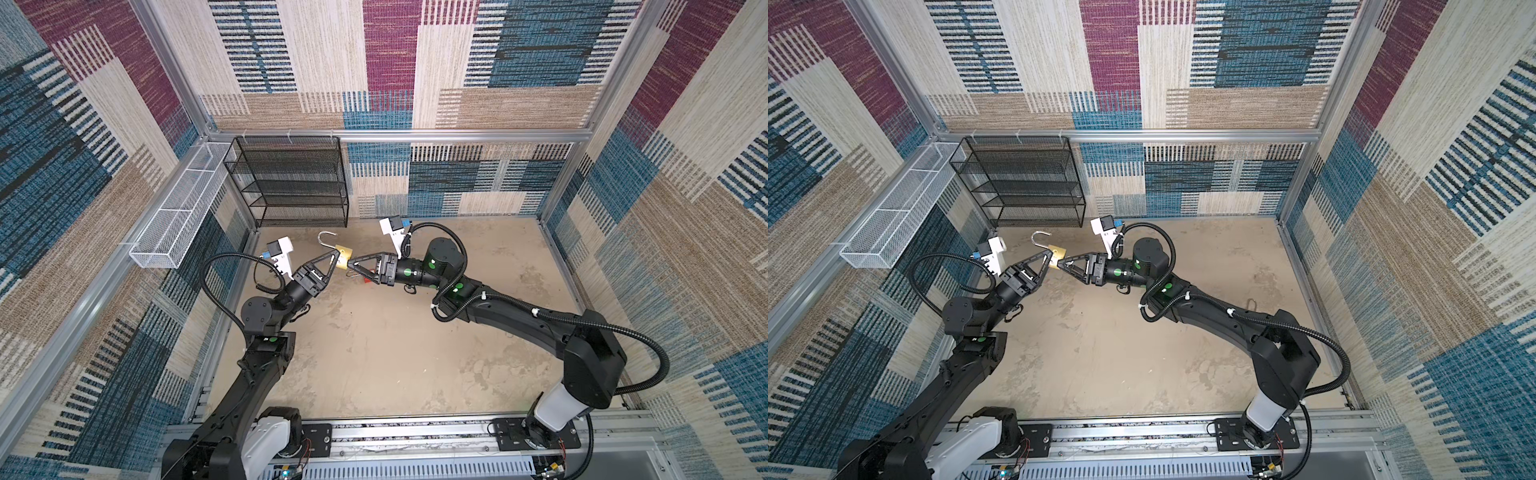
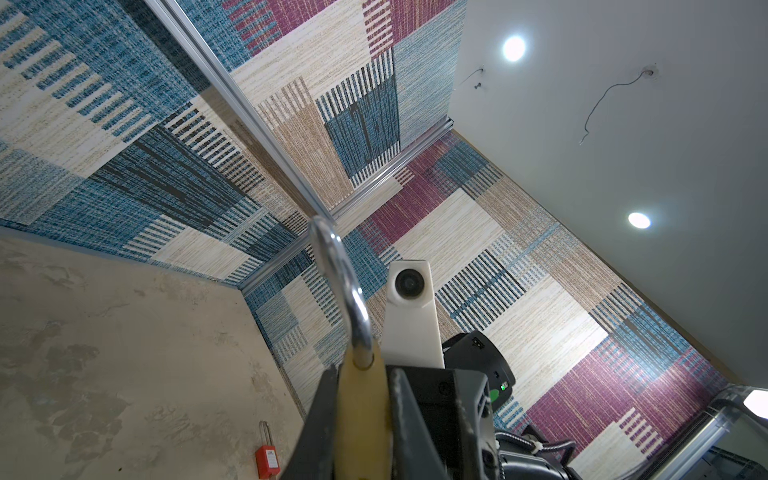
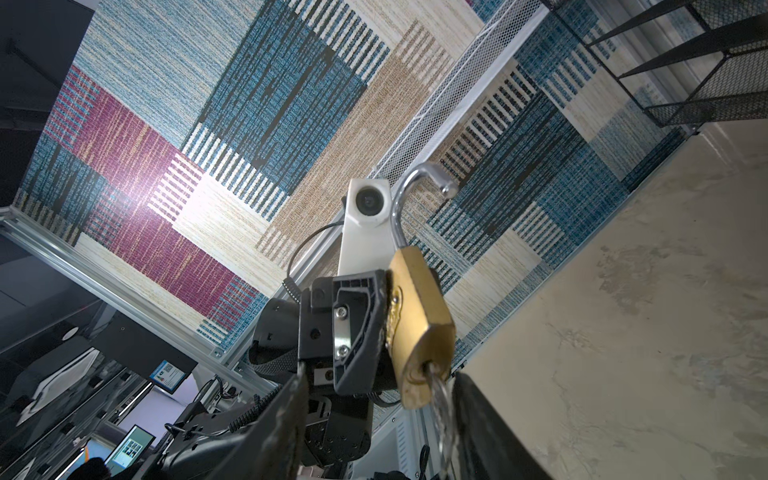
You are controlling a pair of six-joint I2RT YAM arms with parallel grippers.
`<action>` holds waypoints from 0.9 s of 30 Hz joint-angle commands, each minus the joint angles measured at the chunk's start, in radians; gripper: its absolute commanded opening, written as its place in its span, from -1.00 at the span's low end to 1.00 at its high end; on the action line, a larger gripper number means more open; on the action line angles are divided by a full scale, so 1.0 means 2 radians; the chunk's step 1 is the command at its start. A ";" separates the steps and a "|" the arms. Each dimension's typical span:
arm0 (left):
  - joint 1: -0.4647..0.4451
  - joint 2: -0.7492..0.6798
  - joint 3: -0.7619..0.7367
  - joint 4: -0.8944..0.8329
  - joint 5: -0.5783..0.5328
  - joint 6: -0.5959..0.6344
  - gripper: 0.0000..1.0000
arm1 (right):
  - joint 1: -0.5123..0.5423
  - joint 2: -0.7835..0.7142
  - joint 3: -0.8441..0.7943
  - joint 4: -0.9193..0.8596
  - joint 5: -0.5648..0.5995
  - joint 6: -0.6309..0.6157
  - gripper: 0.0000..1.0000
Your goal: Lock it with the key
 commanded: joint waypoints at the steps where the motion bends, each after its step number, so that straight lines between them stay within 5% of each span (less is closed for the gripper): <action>1: -0.003 0.005 0.007 0.051 -0.006 -0.007 -1.00 | 0.003 0.004 0.007 0.025 -0.011 0.010 0.07; 27: -0.007 -0.002 0.014 0.043 0.005 -0.020 -1.00 | 0.003 0.025 0.046 0.019 -0.011 0.000 -0.25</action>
